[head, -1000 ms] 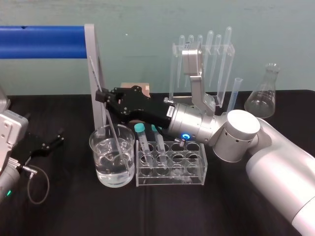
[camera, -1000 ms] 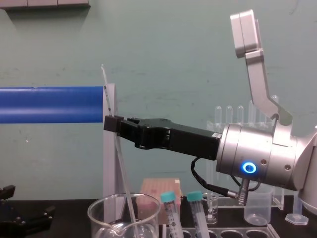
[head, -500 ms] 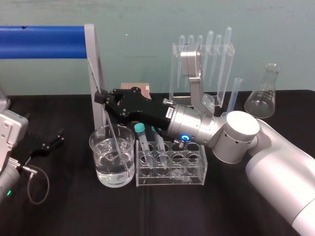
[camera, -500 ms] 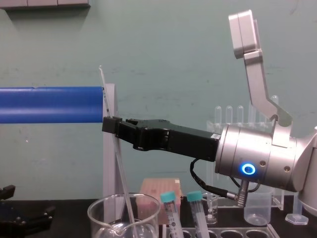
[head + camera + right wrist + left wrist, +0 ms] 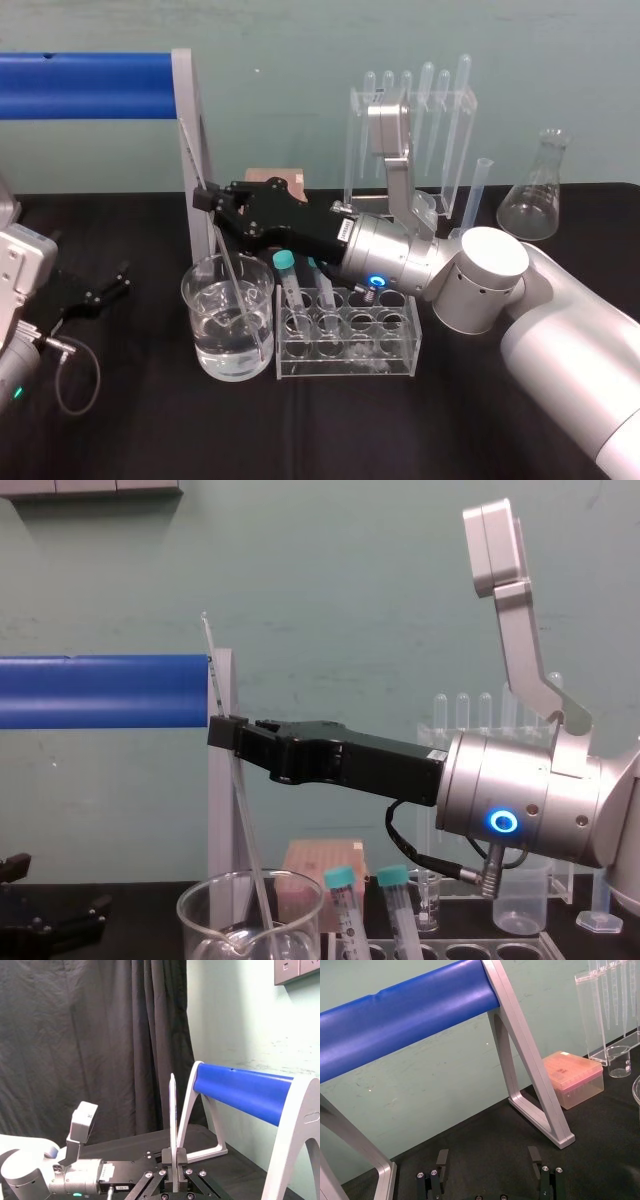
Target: Hold the thermometer with one hand and immerse one end into the beaker, then reinsert it into the test tube rack.
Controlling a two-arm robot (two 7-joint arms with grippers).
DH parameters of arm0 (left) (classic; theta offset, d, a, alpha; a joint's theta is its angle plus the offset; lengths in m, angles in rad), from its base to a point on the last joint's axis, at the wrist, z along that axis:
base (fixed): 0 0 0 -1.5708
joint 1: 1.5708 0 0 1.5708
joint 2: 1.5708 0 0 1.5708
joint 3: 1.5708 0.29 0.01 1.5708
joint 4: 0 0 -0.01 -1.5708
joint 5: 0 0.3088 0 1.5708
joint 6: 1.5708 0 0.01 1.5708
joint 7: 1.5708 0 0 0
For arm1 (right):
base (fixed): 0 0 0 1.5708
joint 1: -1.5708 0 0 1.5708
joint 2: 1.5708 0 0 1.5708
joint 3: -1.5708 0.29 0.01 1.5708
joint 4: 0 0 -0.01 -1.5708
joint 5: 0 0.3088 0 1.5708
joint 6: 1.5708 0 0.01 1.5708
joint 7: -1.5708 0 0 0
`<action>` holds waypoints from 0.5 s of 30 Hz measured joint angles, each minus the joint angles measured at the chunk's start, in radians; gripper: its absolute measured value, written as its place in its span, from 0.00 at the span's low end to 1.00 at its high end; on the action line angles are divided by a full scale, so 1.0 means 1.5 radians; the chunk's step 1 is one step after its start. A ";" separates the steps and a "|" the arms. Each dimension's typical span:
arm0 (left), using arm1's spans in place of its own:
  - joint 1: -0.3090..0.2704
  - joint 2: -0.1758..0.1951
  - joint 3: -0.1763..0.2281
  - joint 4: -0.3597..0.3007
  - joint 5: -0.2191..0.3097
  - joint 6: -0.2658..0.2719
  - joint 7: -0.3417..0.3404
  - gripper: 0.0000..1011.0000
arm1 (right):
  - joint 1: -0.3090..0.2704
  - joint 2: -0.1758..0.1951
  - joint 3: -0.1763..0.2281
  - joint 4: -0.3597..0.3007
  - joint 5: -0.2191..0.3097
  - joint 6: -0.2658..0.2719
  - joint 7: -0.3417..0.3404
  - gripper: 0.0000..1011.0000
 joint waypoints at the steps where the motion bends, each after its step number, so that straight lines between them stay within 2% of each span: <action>1: 0.000 0.000 0.000 0.000 0.000 0.000 0.000 1.00 | 0.000 0.000 0.000 -0.001 0.000 0.000 -0.001 0.05; 15: 0.000 0.000 0.000 0.000 0.000 0.000 0.000 1.00 | -0.003 -0.001 0.003 -0.002 -0.002 -0.002 -0.009 0.05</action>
